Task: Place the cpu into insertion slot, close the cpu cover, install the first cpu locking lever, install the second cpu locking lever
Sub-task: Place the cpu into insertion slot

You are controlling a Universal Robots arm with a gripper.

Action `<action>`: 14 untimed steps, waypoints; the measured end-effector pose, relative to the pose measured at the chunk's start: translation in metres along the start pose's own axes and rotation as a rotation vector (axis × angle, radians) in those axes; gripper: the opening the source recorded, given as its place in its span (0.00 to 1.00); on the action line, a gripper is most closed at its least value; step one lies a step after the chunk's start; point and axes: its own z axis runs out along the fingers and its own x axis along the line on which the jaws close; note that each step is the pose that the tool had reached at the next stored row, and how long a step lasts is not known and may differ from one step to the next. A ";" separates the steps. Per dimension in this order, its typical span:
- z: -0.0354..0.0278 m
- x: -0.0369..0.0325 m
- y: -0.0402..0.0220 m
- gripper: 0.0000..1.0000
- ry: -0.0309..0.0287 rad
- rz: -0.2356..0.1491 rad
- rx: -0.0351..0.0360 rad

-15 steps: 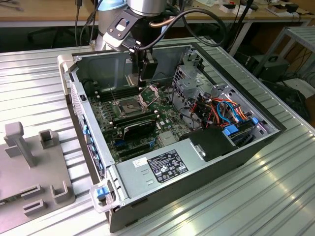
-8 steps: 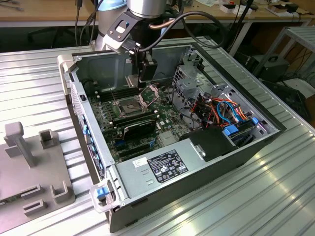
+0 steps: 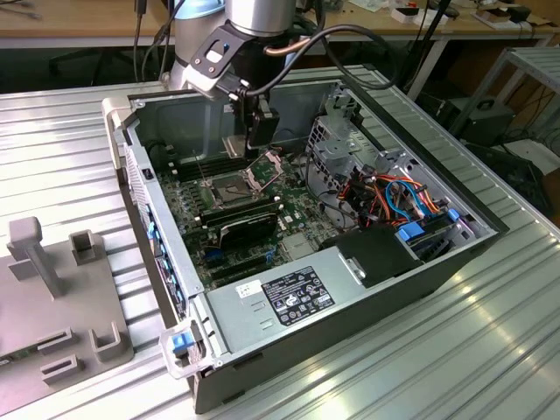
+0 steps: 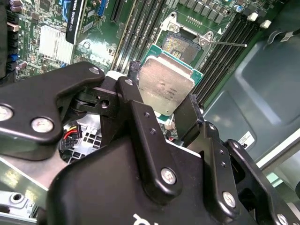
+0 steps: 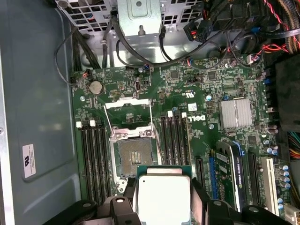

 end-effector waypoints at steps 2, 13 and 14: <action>0.0016 0.0001 -0.0001 0.55 0.0005 0.000 0.0001; 0.0078 0.0002 -0.0003 0.55 0.0005 0.000 -0.0003; 0.0082 0.0002 -0.0003 0.55 0.0005 0.000 -0.0001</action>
